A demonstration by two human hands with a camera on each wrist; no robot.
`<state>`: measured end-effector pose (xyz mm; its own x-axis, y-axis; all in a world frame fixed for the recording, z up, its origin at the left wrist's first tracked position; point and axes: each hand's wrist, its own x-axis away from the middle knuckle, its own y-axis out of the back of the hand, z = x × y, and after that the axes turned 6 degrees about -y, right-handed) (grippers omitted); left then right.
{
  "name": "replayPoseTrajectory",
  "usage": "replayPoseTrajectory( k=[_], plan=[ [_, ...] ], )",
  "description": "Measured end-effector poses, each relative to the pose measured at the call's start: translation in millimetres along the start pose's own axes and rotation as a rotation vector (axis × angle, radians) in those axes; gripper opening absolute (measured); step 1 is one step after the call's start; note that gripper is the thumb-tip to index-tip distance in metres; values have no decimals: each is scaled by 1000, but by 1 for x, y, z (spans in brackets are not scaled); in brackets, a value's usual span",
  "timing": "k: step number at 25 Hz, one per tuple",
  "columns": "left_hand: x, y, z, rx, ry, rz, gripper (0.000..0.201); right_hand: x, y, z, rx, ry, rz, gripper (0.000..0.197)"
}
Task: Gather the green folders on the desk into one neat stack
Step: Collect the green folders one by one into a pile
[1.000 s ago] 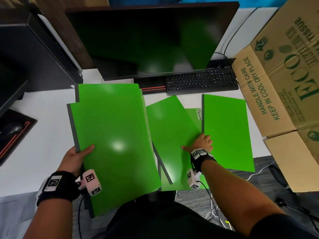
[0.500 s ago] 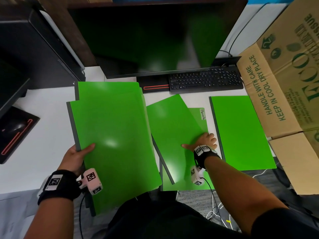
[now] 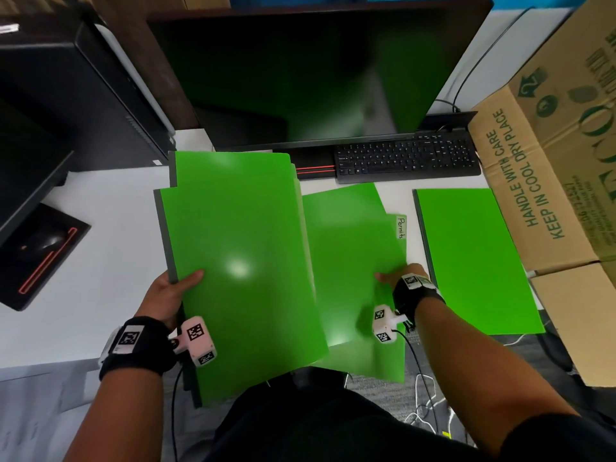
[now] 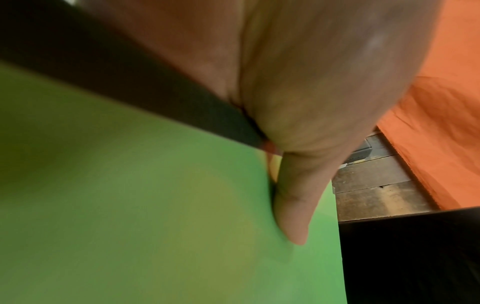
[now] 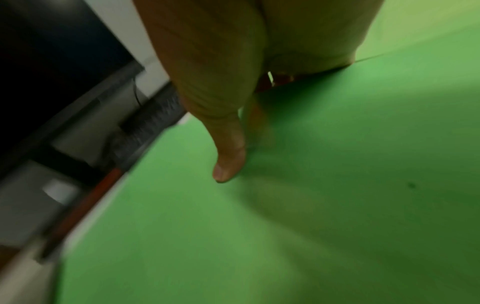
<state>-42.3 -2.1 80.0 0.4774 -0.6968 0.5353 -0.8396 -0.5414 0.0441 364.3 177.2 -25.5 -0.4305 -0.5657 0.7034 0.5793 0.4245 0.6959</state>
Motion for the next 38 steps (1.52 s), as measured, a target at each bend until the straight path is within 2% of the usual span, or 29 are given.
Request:
replayPoseTrajectory(
  k=[2, 3, 5, 8, 10, 11, 13, 15, 16, 18, 19, 20, 22, 24, 27, 29, 30, 33, 34, 36, 38],
  plan=[
    [-2, 4, 5, 0, -1, -10, 39, 14, 14, -9, -155, 114, 6, 59],
    [12, 28, 4, 30, -30, -75, 38, 35, 6, -3, -244, 228, 17, 49],
    [5, 22, 5, 11, -8, -49, 31, 51, 30, -30, -472, 310, -14, 35],
    [5, 15, -1, -39, -60, -24, 23, 90, 86, -84, -604, 393, -91, 22],
    [-3, 21, 3, -60, -62, -35, 28, 108, 123, -97, -614, 492, -106, 25],
    [-3, 20, 3, -69, -57, -38, 30, 112, 136, -99, -630, 530, -98, 34],
    [2, 14, 5, -73, -49, -35, 27, 109, 138, -90, -658, 519, -41, 64],
    [10, -1, 6, -42, -42, -2, 21, 109, 114, -61, -699, 519, 9, 87],
    [13, -9, 8, -28, -42, 20, 28, 105, 93, -42, -712, 561, 49, 86],
    [19, -31, 10, -15, -57, 62, 53, 104, 50, -7, -629, 625, 98, 55],
    [23, -44, 11, -29, -84, 71, 63, 105, 30, 5, -584, 621, 103, 44],
    [28, -57, 10, -55, -110, 74, 71, 104, 12, 14, -560, 593, 129, 42],
    [34, -78, 8, -120, -140, 60, 74, 106, -11, 25, -573, 527, 205, 52],
    [33, -88, 12, -163, -188, 15, 63, 107, -22, 31, -645, 507, 247, 57],
    [27, -84, 16, -243, -290, -25, 25, 108, -25, 39, -666, 537, 272, 55],
    [21, -79, 19, -216, -294, -8, 16, 99, -19, 41, -570, 549, 225, 57],
    [17, -74, 21, -203, -284, -4, 15, 89, -13, 40, -498, 516, 151, 60],
    [12, -65, 23, -197, -255, 3, 14, 47, 20, 7, -216, 189, -192, 76],
    [12, -63, 23, -183, -247, 5, 13, 32, 26, -15, -86, 82, -240, 83],
    [16, -61, 24, -154, -250, 4, 10, 15, 27, -57, 157, -41, -220, 93],
    [21, -62, 23, -121, -244, -1, 10, 8, 10, -89, 303, -49, -176, 98]
  ],
)
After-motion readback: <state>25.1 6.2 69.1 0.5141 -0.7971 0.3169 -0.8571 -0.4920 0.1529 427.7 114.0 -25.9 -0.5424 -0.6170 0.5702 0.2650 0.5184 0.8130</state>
